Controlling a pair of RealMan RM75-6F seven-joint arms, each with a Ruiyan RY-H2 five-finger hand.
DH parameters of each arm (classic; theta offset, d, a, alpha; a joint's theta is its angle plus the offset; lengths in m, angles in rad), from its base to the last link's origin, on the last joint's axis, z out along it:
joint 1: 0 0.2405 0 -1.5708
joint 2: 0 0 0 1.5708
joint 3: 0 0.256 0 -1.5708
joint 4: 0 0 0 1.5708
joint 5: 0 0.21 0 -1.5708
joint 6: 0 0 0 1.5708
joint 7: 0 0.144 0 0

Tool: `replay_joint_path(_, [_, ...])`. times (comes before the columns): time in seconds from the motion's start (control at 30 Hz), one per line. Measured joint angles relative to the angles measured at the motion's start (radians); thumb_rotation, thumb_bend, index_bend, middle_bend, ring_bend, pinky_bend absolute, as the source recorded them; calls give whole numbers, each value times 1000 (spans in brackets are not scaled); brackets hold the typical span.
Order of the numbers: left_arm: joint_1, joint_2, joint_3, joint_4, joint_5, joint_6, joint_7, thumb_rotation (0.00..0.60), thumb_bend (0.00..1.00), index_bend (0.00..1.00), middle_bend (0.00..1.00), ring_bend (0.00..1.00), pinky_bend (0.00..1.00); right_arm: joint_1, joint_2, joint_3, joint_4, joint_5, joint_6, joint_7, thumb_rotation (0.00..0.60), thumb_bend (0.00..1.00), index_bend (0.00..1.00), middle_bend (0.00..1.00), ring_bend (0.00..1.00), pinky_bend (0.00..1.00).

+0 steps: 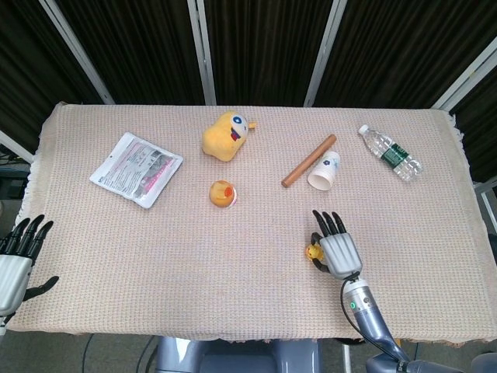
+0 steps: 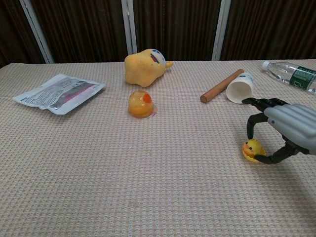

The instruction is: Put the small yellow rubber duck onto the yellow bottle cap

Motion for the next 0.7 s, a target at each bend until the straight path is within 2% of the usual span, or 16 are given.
replay_joint_path(0.7, [5,1,-2,-1,-2,5,3,600,0,0,0,0,196,-6,7,2,6,-8,-14,56,600,210,426,0,0,0])
